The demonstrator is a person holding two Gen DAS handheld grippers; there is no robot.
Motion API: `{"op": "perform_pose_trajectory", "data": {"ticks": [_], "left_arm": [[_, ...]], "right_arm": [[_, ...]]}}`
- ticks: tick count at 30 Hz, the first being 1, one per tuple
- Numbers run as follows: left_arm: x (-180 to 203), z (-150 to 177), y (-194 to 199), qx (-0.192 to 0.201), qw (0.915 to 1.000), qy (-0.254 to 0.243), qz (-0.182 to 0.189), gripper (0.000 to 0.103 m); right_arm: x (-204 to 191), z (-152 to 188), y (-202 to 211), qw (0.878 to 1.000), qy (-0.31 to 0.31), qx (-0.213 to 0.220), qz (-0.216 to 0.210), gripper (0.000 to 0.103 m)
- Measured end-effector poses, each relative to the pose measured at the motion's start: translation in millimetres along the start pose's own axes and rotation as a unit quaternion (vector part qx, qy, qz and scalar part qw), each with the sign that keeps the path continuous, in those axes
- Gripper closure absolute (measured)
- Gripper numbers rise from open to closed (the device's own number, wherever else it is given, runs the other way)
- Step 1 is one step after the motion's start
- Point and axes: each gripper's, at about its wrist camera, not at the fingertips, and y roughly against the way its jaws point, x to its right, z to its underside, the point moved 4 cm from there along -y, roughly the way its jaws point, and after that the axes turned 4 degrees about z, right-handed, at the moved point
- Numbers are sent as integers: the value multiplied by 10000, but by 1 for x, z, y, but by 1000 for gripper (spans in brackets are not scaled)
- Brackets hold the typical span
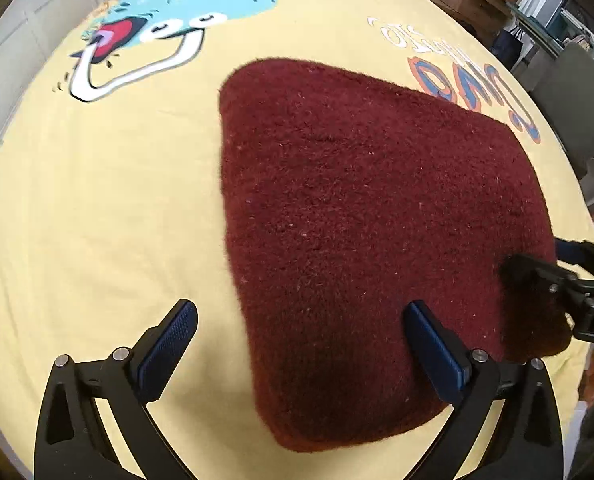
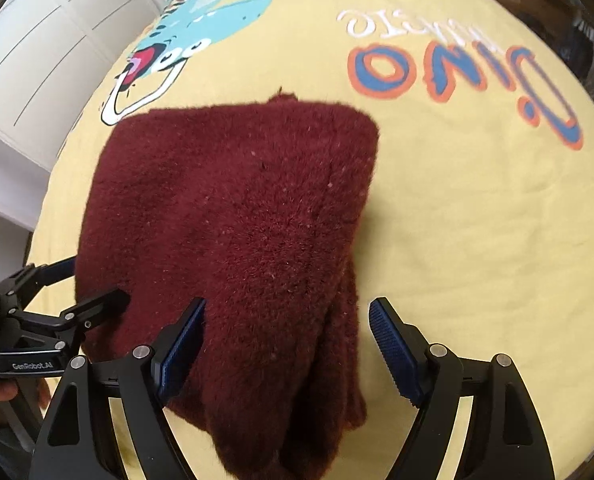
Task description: Fold small clothes
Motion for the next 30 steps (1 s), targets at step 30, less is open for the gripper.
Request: {"op": "perform_pose_trajectory", "data": {"ticks": [30], "left_arm": [[1,20,15,463,9985,304,31,1]], "right_arm": [[28,38,12,9976,-30,552,414,0]]}}
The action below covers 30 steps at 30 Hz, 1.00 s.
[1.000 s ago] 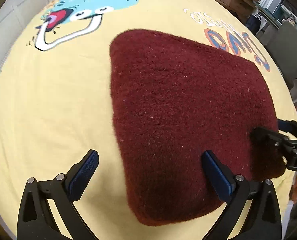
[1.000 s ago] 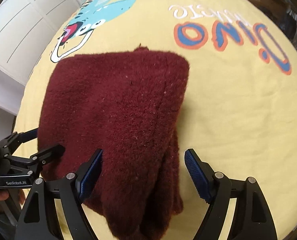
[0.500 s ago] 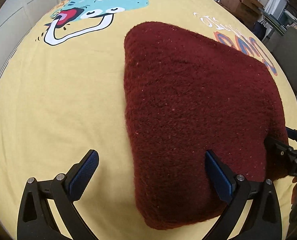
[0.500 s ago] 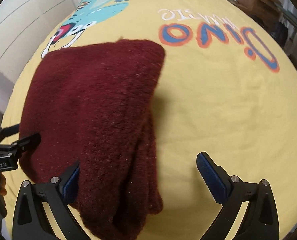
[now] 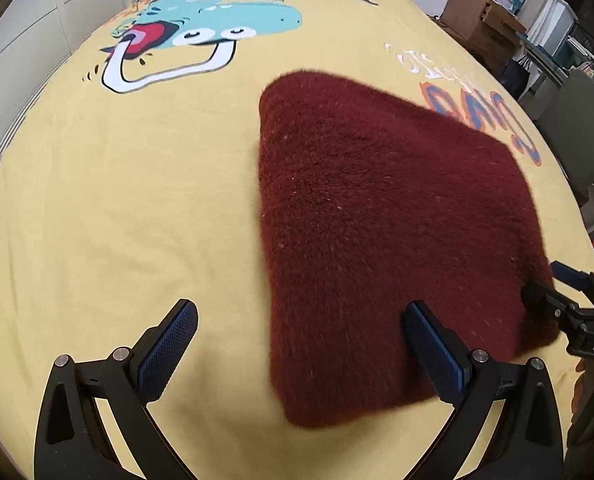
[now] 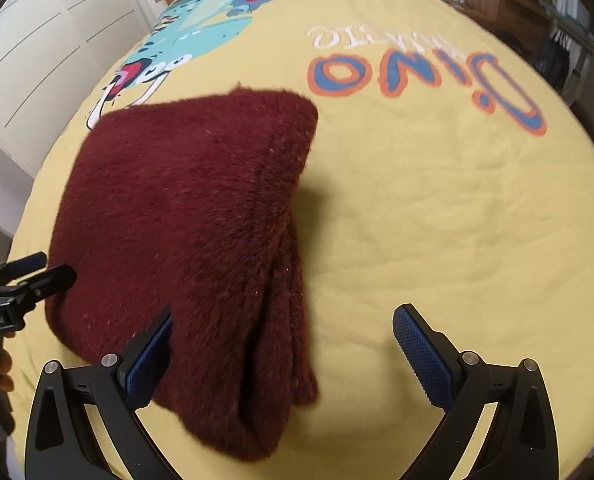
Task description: Fold small clothes
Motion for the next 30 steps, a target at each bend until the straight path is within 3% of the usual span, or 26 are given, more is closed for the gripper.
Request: {"op": "perform_pose_trajectory", "data": {"ticks": [3,6,13,18,30], "left_arm": [[-1,4,25,103,9999,25,-59,1],[-3,10,52,192,9988,14,-461,1],[-5,29,101,449,9965,-59,-710,1],[-8,45,117,461,9953,-64,-845,1],[-32,78,135,400,9932,197,-1072,1]], "right_arm": [[-1,1,21,9998,25,105,154,0],[0,5,47,9992,51,237,312,0],[5,23,103,9976,40,471,504,0],[10,41,134,9963,-9,608,602,0],[26,75,158,9951,-107,559,804,0]]}}
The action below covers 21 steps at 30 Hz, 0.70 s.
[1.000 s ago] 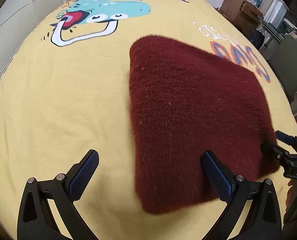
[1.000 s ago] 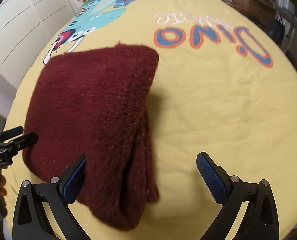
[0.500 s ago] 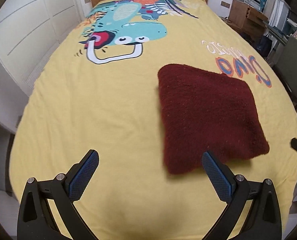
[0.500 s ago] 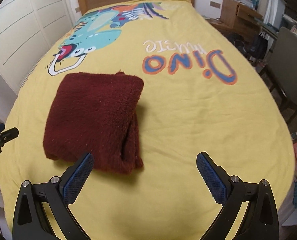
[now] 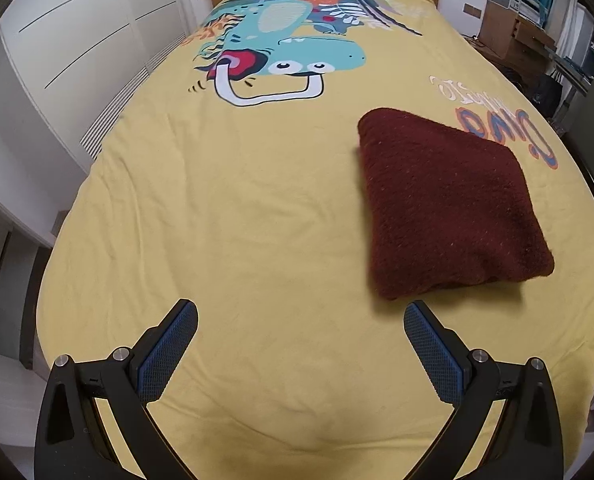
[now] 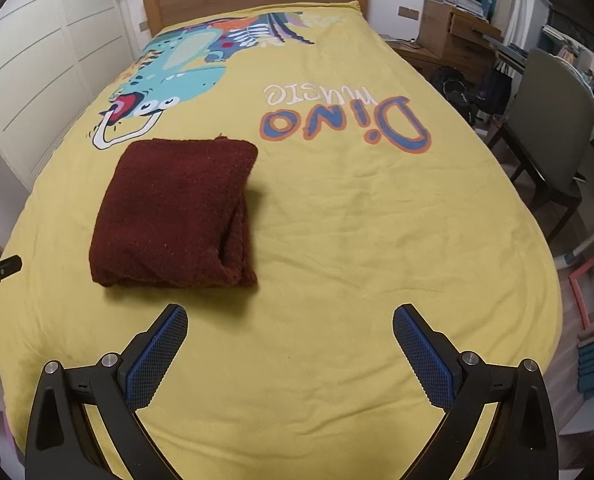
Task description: Fold small clothes
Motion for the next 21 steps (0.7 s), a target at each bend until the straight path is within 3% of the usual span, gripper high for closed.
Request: {"op": "perform_pose_trajectory", "data": {"ticks": [21], "left_arm": [[-6,4,6,26,10000,-16,15,1]], "right_arm": [[0,2,9,10000,45,4,13,0]]}}
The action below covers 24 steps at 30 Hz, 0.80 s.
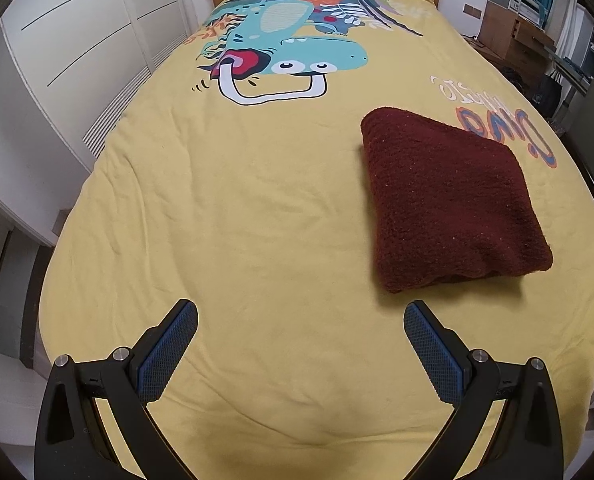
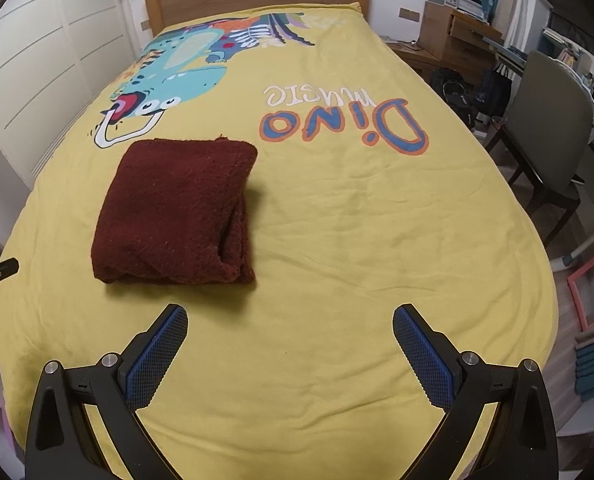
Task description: Fold small clothes
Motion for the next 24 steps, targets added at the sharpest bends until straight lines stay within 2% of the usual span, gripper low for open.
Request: {"op": "perform_pose_trajectory", "data": {"ticks": [24], "left_arm": [[8,11,-9,-198,9997,-119,2,1]], "right_arm": [[1,-2,-5,9999,84,-103,-15,0]]}}
